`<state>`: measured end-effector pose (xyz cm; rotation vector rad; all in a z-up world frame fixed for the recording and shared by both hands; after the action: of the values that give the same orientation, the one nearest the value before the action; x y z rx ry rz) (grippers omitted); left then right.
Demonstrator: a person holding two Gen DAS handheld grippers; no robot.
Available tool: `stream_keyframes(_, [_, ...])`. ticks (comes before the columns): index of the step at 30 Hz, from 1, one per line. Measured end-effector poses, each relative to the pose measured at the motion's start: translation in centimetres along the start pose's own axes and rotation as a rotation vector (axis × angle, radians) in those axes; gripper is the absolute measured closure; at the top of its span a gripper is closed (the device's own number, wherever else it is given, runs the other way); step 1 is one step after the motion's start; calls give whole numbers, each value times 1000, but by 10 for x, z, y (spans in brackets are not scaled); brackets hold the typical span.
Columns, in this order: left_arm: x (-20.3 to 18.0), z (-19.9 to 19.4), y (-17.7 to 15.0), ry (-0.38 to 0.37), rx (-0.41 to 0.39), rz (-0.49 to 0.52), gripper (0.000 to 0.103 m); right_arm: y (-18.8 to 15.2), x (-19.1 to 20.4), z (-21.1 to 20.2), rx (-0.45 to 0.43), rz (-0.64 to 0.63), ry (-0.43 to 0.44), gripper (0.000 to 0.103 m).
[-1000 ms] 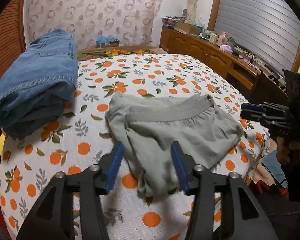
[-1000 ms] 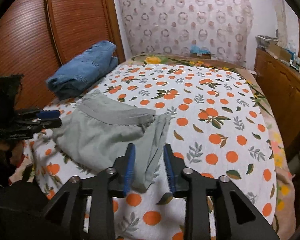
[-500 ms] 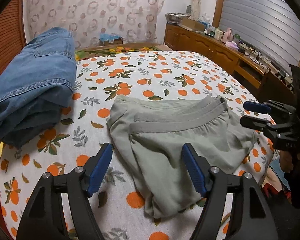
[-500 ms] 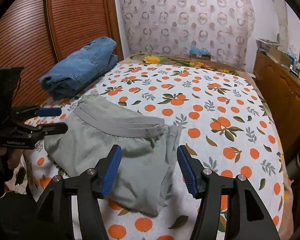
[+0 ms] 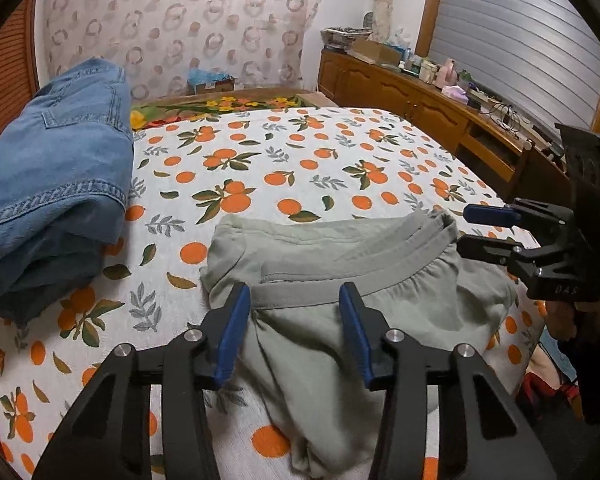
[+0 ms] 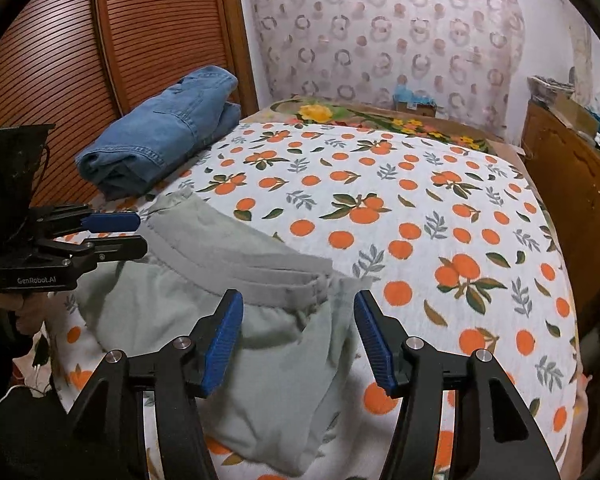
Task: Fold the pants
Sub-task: 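Grasp the shorts' waistband edge with the left tool while the right tool grasps it too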
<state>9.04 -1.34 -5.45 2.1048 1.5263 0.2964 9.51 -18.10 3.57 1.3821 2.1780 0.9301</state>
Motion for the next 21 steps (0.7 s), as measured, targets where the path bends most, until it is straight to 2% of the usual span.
stream_keyframes(2, [2, 4, 0, 2, 8, -4, 57, 2, -1, 4, 3, -3, 6, 44])
stream_keyframes(3, [2, 6, -1, -1, 11, -3, 59, 3, -1, 6, 7, -5, 9, 51])
stream_keyframes(8, [-1, 0, -1, 16, -25, 12, 86, 5, -1, 17, 28, -24, 21, 68])
stream_keyframes(11, [-6, -15, 3, 1, -85, 35, 90, 6, -1, 19, 24, -27, 28, 83])
stream_keyframes(12, [-8, -21, 7, -4, -103, 40, 90, 7, -2, 18, 18, -27, 31, 91])
stream_keyframes(13, [-9, -24, 10, -6, -111, 42, 90, 7, -2, 18, 13, -28, 37, 93])
stream_keyframes(18, [-10, -28, 25, 6, -129, 48, 90, 5, -3, 4, -58, -13, 43, 95])
stream_keyframes(21, [-9, -20, 31, 12, -112, 46, 90, 5, -6, 1, -76, 5, 25, 95])
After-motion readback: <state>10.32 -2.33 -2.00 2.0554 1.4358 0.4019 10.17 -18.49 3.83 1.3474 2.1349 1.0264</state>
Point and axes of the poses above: each gripper's, at about its wrist camera, not at the fingertips, and z roughly the way its jaws point, x to its left, y to its top, the point moved 1 cm from there along z, roughly the way its jaws point, and after that the axes turned 12 degrees about x, right-handed, at the moved point
